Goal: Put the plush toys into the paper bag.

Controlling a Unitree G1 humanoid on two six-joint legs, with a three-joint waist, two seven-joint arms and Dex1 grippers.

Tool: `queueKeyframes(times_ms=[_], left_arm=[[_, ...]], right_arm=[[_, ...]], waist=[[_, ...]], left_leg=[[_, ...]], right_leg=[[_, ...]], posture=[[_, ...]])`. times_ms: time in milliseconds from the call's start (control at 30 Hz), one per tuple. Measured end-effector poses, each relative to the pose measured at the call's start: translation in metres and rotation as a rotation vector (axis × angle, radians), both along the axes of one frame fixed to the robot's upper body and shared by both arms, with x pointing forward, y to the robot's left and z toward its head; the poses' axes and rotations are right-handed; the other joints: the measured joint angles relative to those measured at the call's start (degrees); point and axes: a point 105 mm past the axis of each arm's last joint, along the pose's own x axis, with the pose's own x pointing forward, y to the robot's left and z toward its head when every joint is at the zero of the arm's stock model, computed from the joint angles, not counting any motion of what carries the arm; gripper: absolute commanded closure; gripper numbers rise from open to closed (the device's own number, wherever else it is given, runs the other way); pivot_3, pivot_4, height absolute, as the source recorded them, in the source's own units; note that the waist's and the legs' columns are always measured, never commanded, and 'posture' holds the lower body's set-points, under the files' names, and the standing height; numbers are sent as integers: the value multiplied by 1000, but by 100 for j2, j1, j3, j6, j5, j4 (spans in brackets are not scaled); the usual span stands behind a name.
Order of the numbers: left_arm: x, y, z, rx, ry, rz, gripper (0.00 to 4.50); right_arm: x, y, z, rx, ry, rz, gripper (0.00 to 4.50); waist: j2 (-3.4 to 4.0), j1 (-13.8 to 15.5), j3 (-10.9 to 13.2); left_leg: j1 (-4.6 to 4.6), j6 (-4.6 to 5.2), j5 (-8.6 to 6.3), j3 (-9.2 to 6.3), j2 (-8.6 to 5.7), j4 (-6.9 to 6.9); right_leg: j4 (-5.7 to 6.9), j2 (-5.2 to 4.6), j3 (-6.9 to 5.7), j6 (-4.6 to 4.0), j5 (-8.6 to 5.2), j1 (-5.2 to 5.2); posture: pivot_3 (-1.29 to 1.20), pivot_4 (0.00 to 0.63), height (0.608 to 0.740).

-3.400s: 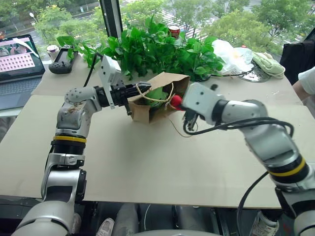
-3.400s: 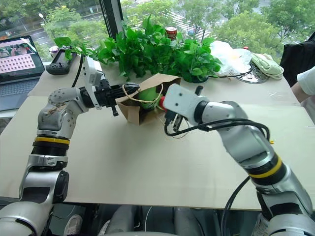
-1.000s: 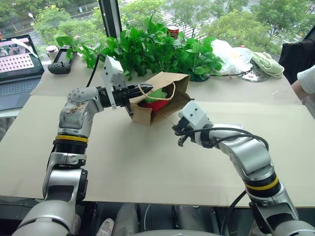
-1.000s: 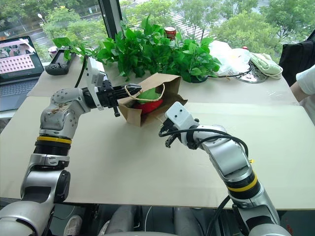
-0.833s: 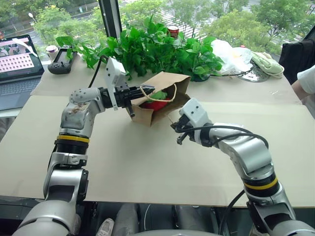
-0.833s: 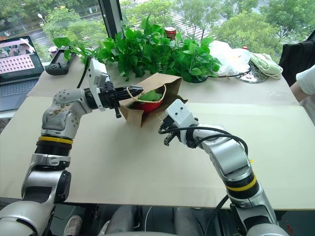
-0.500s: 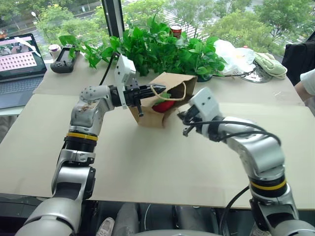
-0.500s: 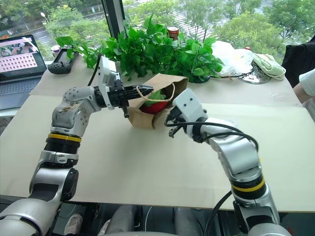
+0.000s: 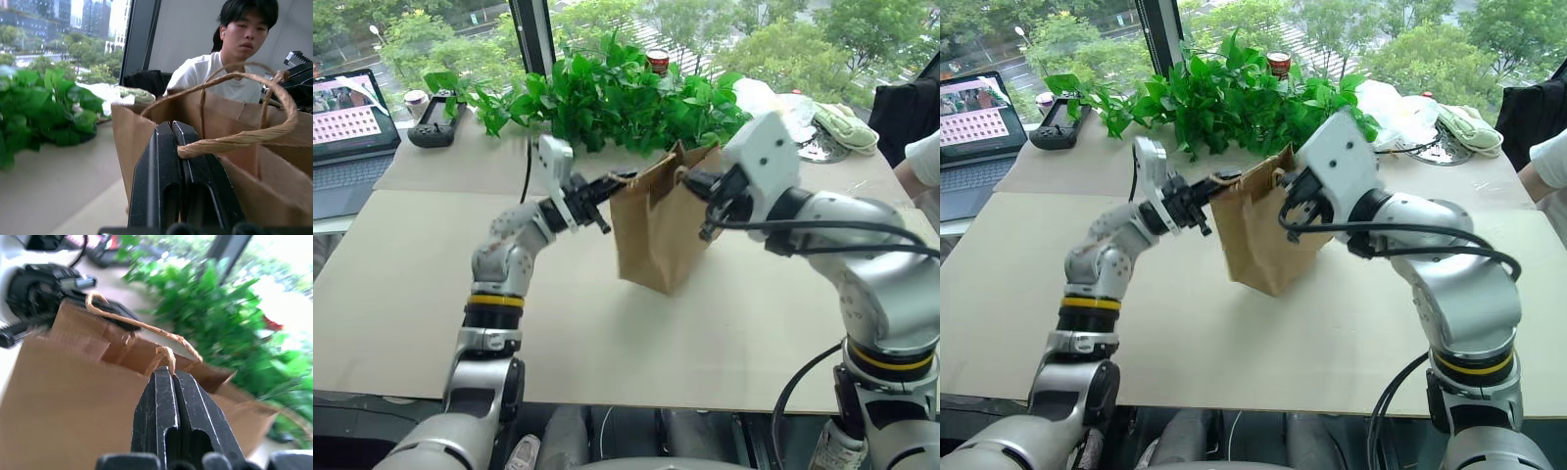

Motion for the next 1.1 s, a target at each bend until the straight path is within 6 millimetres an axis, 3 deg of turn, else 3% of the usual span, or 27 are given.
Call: queueKeyframes(times_ms=[100, 167, 433, 533, 667, 833, 900, 1100], left_arm=[[-1, 2, -1, 1, 6, 29, 4500], [-1, 2, -1, -5, 17, 36, 4500], [0, -4, 8, -45, 67, 18, 4500], [1, -6, 16, -47, 49, 12, 4500], [1, -11, 33, -44, 4, -17, 4500], [5, -11, 24, -28, 38, -22, 4500], [5, -9, 23, -23, 39, -23, 3889], [5, -5, 21, -2, 50, -25, 1810]], right_arm=[[0, 6, -32, -55, 109, -4, 4474], [2, 7, -40, -69, 133, -20, 4474], [18, 0, -25, -17, 90, -104, 4474], [25, -6, -15, 26, 65, -149, 3731], [30, -9, 2, 71, 17, -178, 2397], [30, -5, 0, 80, 24, -167, 591], [30, -4, 0, 84, 25, -166, 0], [29, -2, 0, 96, 28, -159, 0]], waist=[[0, 12, 0], [0, 7, 0], [0, 1, 0], [0, 5, 0], [0, 5, 0], [0, -5, 0], [0, -3, 0], [0, -3, 0]], left_leg=[[0, 0, 0, 0, -1, 5], [1, 1, 1, 0, -3, 5], [1, 1, 1, -4, -3, 2], [-1, 1, 2, -3, -4, 1], [0, 1, 1, -4, -5, -2], [0, 1, 1, -3, -5, -6], [-1, 1, 1, -3, -5, -6], [-1, 1, 1, -3, -5, -6]], right_leg=[[0, -1, 0, 0, 0, 3], [0, -1, 1, 0, 0, 3], [0, 0, 1, 0, 0, 1], [-2, -1, 1, 0, 0, 0], [-3, -1, 0, 0, 0, 2], [-3, -1, 0, 0, 0, -2], [-3, -1, 0, 0, 0, -2], [-3, -1, 0, 0, 0, -2]], posture=[[0, 150, 713], [0, 150, 713], [0, 150, 713], [0, 150, 713], [0, 150, 713], [0, 150, 713], [0, 150, 713], [0, 150, 713]])
